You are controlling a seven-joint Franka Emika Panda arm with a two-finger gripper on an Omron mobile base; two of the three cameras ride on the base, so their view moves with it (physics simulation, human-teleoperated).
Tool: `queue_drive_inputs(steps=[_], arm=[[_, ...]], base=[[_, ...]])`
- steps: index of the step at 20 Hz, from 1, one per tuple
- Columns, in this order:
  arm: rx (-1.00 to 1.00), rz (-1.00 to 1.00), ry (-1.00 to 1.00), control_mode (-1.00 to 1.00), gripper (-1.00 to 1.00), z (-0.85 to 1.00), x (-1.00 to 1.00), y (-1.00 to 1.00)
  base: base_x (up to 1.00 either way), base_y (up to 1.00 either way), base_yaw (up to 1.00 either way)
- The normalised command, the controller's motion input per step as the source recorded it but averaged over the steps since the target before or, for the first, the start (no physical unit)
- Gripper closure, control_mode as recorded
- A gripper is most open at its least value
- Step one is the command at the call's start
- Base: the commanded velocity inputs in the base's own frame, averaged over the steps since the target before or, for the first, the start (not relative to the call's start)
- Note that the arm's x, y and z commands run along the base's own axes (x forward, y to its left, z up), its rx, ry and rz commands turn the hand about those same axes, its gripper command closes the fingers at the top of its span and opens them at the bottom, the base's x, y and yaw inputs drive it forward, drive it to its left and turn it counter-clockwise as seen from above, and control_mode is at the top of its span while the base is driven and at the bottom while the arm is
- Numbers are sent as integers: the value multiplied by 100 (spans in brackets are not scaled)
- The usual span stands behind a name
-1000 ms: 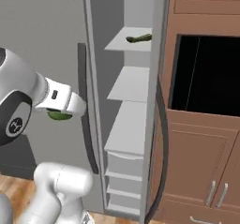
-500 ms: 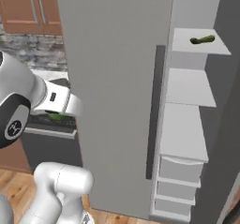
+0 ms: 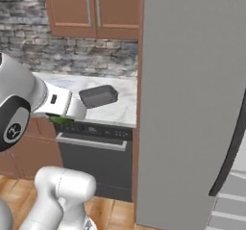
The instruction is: Take the squash and avocado out of the freezer and place them in the tupperware container on the counter. Then put the tupperware containing the vegetables back in the freezer.
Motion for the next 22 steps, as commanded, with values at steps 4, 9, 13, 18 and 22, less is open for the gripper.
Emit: queue_drive_inputs(steps=[4,9,13,18,22], arm=[[0,0,0,100,100,0,0,0],[0,0,0,100,100,0,0,0],[0,0,0,100,100,0,0,0],[0,0,8,-100,100,-33,23,21],[0,0,10,-100,100,-76,83,57]], base=[[67,66,0],[81,35,0],[64,27,0],[18,14,0],[0,0,0]])
